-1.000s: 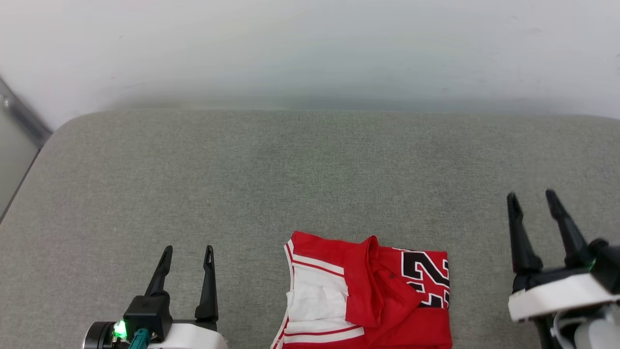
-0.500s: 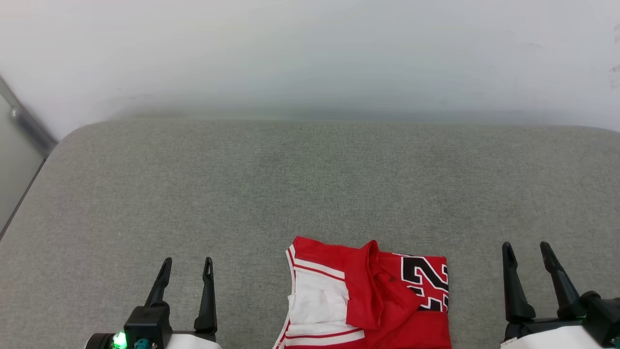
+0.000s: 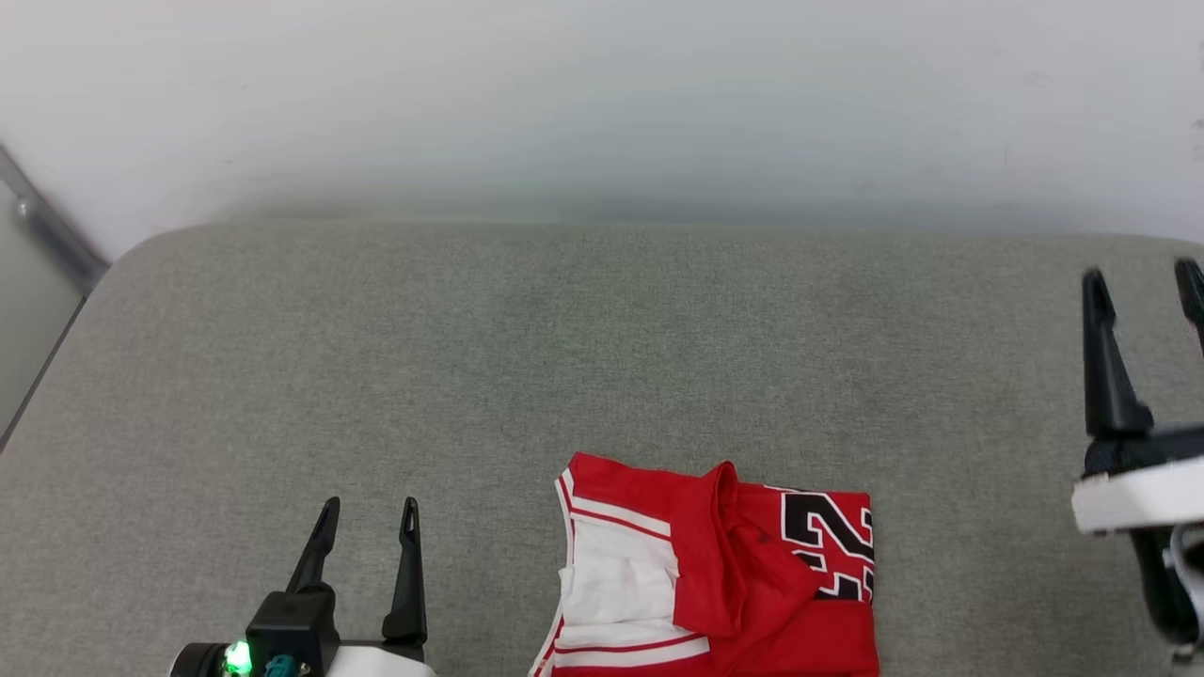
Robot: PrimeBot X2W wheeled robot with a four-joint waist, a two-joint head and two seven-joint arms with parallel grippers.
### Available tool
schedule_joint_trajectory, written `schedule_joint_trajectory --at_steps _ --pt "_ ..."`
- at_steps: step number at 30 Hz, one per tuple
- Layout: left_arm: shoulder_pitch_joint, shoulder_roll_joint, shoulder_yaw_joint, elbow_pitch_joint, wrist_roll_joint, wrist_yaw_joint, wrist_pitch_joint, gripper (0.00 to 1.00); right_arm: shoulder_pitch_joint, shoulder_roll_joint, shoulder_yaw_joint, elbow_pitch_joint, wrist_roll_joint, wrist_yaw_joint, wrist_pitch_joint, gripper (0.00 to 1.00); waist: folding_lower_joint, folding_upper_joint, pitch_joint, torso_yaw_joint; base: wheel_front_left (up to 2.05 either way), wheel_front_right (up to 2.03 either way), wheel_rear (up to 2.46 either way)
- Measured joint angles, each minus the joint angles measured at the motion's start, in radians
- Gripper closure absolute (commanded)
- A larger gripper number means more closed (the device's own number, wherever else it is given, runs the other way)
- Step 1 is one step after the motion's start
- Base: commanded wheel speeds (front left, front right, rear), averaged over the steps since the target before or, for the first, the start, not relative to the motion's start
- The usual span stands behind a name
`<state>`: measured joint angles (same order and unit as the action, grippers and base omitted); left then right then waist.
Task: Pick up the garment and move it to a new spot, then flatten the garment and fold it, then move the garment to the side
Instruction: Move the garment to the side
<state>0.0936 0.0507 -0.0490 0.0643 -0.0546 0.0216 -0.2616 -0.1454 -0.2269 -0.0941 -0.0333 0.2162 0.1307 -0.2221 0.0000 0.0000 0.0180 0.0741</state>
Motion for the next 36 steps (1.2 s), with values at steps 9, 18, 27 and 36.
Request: schedule_joint_trajectory --at_steps 9,18,27,36 --pt "-0.018 0.000 -0.010 0.003 -0.010 -0.001 0.000 0.00 -0.171 -0.259 0.263 0.013 0.307 0.000 0.631 0.00 0.0000 0.0000 0.032 0.012 0.00 0.00 0.00" --pt "-0.051 0.000 -0.019 0.002 -0.013 -0.004 0.000 0.00 -0.105 -0.327 0.329 0.094 0.656 0.000 1.106 0.00 0.0000 0.0000 0.079 0.031 0.00 0.00 0.00" --pt "-0.112 0.000 -0.051 -0.007 -0.025 -0.003 0.000 0.00 -0.070 -0.226 0.326 0.201 0.743 0.000 1.130 0.00 0.0001 0.0000 0.162 0.066 0.00 0.00 0.00" --pt "-0.147 0.000 -0.070 -0.004 -0.031 0.000 0.000 0.00 -0.086 -0.165 0.381 0.265 0.752 0.001 1.070 0.00 0.0001 0.0000 0.233 0.102 0.00 0.00 0.00"
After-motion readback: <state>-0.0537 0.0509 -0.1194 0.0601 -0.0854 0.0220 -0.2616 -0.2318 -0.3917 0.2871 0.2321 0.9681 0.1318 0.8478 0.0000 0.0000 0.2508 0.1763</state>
